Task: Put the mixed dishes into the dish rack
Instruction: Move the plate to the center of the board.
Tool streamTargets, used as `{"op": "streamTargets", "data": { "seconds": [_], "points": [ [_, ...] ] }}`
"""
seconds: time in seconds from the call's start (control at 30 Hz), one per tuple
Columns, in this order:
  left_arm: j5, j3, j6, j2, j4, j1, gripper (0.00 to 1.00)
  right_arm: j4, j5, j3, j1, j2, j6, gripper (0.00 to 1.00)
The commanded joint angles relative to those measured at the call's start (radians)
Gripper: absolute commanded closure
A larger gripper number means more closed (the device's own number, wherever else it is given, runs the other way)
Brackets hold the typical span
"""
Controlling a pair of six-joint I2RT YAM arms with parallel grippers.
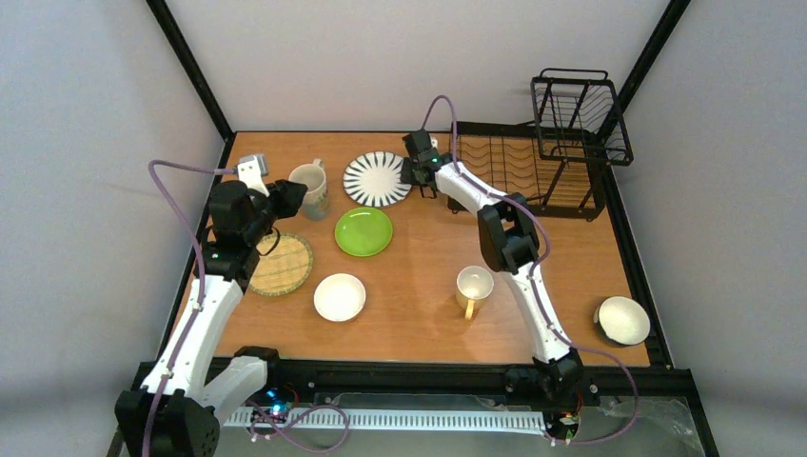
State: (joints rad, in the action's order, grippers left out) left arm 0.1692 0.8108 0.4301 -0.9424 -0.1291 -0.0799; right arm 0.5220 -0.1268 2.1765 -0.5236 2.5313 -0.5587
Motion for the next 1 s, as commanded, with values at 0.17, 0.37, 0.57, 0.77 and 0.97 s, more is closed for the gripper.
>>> {"op": "streamTargets", "data": {
  "seconds": [0.17,0.37,0.57,0.77,0.97],
  "points": [
    [-0.004,0.010,0.008,0.027,-0.047,-0.006,0.00,0.112,0.016,-0.170,-0.025,-0.058,0.014,0.98],
    [-0.006,0.014,0.014,0.040,-0.079,-0.006,0.00,0.097,0.003,-0.245,-0.038,-0.108,0.018,0.98],
    [-0.004,0.029,0.024,0.048,-0.108,-0.006,0.00,0.065,-0.004,-0.347,-0.056,-0.173,0.018,0.98],
    [-0.002,0.033,0.037,0.054,-0.129,-0.006,0.00,0.036,-0.021,-0.455,-0.084,-0.231,0.016,0.98],
    [0.001,0.037,0.047,0.052,-0.140,-0.006,0.00,0.018,-0.046,-0.540,-0.120,-0.286,0.016,0.98]
  ]
}}
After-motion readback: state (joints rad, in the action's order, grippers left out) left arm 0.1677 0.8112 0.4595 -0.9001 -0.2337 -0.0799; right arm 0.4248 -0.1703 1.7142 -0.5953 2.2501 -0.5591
